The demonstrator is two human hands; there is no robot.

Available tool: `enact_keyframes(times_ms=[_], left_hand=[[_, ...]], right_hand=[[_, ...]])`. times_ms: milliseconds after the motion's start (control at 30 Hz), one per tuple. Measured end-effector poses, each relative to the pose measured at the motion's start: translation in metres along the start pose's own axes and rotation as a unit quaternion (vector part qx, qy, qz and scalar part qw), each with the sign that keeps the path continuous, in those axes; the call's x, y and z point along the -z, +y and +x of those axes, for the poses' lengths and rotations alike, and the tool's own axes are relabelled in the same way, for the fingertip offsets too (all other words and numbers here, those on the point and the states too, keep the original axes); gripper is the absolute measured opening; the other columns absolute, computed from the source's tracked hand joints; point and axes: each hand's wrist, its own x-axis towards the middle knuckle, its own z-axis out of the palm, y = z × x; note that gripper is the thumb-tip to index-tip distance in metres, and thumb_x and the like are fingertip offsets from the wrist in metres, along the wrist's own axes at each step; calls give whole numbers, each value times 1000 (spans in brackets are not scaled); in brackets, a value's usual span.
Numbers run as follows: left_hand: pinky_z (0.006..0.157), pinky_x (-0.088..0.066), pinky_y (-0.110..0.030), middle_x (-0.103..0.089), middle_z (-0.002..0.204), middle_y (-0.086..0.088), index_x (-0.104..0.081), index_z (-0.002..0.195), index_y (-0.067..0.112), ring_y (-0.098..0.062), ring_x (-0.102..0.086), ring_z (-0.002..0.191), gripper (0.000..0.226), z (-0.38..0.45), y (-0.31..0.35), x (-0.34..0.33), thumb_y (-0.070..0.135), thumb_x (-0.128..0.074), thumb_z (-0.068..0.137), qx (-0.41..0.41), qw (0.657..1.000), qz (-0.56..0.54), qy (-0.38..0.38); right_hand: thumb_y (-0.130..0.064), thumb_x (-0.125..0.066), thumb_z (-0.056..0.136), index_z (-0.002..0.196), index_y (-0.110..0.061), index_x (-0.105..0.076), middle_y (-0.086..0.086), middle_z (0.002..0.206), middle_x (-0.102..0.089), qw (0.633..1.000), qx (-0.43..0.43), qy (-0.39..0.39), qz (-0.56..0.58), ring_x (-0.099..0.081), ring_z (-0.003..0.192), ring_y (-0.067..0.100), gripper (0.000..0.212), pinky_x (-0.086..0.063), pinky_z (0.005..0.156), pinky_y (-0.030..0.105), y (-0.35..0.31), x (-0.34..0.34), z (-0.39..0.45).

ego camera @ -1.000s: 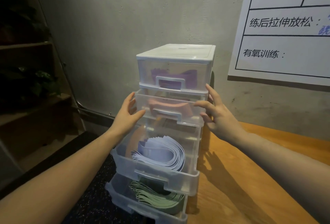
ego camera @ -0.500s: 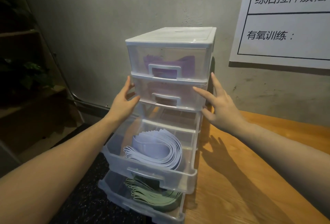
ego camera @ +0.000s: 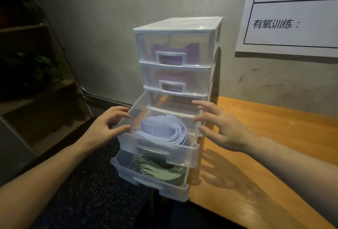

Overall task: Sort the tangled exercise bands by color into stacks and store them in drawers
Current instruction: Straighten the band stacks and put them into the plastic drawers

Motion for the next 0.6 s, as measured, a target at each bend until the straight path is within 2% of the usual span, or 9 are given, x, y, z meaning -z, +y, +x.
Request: enact_keyframes(times_ms=[100,167,200,267,367,467,600], left_hand=[[101,-51,-34,-51,141,18,-64,118,44,-5,-54,128,58,-33,-16,-8,71,-75,67,12,1000,-9,1],[97,-56,-41,-59,135,13,-60,123,50,-10,-64,118,64,-44,-23,-16,75,-75,66,44,998,-43,14],[96,-57,-42,-62,133,12,-56,128,53,-11,-66,114,65,-46,-23,-19,70,-76,68,59,996,-58,28],[96,-56,-37,-63,132,8,-44,136,57,-12,-66,114,71,-44,-19,-24,47,-80,76,84,991,-87,58],[95,-55,-34,-63,131,2,-40,140,46,-14,-65,114,75,-36,-14,-28,19,-79,81,117,984,-103,87],[98,-56,-42,-64,124,5,-48,139,33,-12,-65,110,67,-24,-16,-33,16,-80,82,134,980,-87,114],[95,-55,-36,-60,123,3,-51,142,24,-14,-62,110,67,5,-20,-39,22,-81,82,128,982,-14,138]], right_hand=[[-54,-56,94,120,-29,-66,-10,156,-37,998,41,-42,-15,-39,138,3,38,-31,108,11,-10,-7,-19],[-58,-59,92,123,-31,-64,-10,156,-36,997,45,-53,-34,-32,140,-2,41,-24,111,8,-12,-14,-28],[-59,-59,93,124,-33,-63,-10,156,-35,997,38,-47,-39,-31,140,-3,41,-24,111,9,-13,-16,-30],[-62,-57,93,123,-37,-61,-12,156,-35,999,8,-29,-42,-31,138,-5,40,-25,109,9,-14,-18,-32],[-65,-58,91,121,-39,-63,-11,156,-36,998,-13,-14,-54,-32,138,-4,40,-25,107,9,-15,-16,-28],[-64,-59,90,121,-38,-65,-9,156,-38,997,-19,-1,-78,-38,139,5,40,-32,107,18,-14,-17,-20],[-52,-65,88,120,-35,-64,-8,157,-35,995,-70,34,-69,-37,141,13,36,-35,109,29,-7,-25,-10]])
